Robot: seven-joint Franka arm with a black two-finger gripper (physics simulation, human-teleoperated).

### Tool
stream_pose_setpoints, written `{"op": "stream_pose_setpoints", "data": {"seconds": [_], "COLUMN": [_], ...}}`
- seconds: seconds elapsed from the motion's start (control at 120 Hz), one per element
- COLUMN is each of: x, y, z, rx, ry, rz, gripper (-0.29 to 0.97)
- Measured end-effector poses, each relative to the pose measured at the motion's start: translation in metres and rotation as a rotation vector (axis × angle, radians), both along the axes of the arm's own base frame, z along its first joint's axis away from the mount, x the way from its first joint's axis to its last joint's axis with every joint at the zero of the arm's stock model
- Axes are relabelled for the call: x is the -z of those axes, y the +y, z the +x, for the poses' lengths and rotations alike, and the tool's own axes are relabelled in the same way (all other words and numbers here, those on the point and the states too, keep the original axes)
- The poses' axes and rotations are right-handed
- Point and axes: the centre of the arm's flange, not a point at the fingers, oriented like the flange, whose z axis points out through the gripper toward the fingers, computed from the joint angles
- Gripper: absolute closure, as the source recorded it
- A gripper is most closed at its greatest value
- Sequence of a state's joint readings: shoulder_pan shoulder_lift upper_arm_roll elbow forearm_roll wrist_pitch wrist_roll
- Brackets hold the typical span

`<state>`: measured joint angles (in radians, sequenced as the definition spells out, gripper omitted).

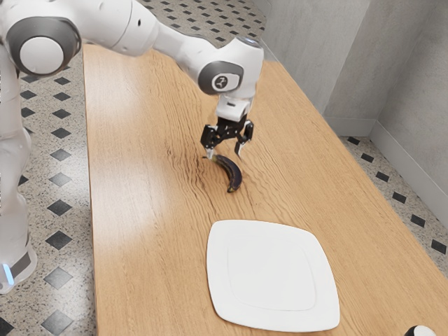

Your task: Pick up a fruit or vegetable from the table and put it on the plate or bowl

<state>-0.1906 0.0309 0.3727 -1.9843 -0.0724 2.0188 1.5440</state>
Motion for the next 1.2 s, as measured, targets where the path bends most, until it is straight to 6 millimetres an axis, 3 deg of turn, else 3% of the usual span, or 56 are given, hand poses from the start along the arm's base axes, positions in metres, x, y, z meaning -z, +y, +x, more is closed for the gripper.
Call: {"op": "stream_pose_setpoints", "data": {"seconds": [0.092,0.175,0.583,0.692,0.883,1.083,1.2], "x": [0.001,0.001,0.001,0.003,0.015,0.017,0.025], "y": [0.020,0.026,-0.028,-0.026,-0.002,-0.018,-0.015], "z": [-0.003,-0.004,0.005,0.006,0.005,0.009,0.011], "rx": [-0.034,-0.044,0.057,0.050,0.005,0.032,0.023], "ry": [-0.002,-0.004,-0.012,-0.009,0.010,0.005,0.015], "rz": [0.001,0.001,-0.005,-0.010,-0.014,-0.014,-0.014], "gripper": [0.00,0.00,0.00,0.00,0.00,0.00,0.00]}}
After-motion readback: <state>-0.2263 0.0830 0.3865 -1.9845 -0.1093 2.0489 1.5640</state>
